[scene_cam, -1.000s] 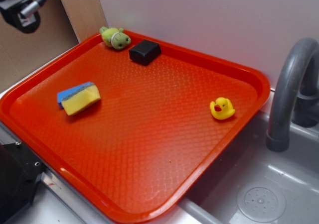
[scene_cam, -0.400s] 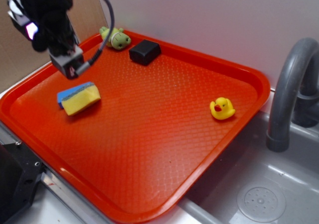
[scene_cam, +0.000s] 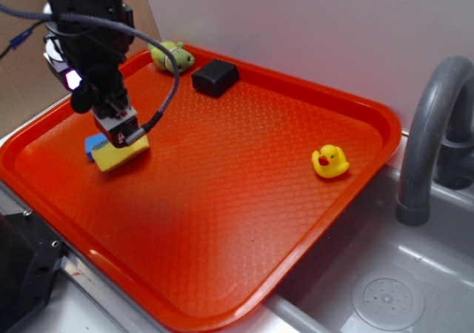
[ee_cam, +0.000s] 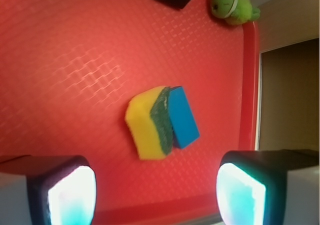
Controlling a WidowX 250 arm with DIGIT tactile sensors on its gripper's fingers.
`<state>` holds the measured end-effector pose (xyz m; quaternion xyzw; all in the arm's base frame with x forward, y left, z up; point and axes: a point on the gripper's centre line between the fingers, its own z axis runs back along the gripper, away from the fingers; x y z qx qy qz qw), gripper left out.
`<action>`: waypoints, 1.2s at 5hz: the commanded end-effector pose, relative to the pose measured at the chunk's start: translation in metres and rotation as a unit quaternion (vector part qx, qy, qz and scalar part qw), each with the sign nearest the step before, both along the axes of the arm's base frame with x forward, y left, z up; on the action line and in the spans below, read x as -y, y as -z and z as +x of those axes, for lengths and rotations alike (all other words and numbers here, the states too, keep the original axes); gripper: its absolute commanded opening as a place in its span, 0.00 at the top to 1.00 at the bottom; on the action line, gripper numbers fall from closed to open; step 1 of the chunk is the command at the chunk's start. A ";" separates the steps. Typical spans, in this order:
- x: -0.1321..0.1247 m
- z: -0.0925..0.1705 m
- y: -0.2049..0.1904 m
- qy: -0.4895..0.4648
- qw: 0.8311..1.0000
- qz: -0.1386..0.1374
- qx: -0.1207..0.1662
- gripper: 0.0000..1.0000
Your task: Grab the green sponge.
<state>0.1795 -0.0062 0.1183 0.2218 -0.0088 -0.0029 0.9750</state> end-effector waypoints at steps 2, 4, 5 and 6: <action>-0.015 0.017 0.057 0.015 0.999 0.007 -0.043 0.00; -0.011 0.006 0.072 0.018 0.998 0.010 -0.059 0.00; -0.026 0.006 0.067 -0.006 0.998 0.015 -0.052 0.00; -0.039 0.017 0.068 -0.034 0.998 0.027 -0.045 0.00</action>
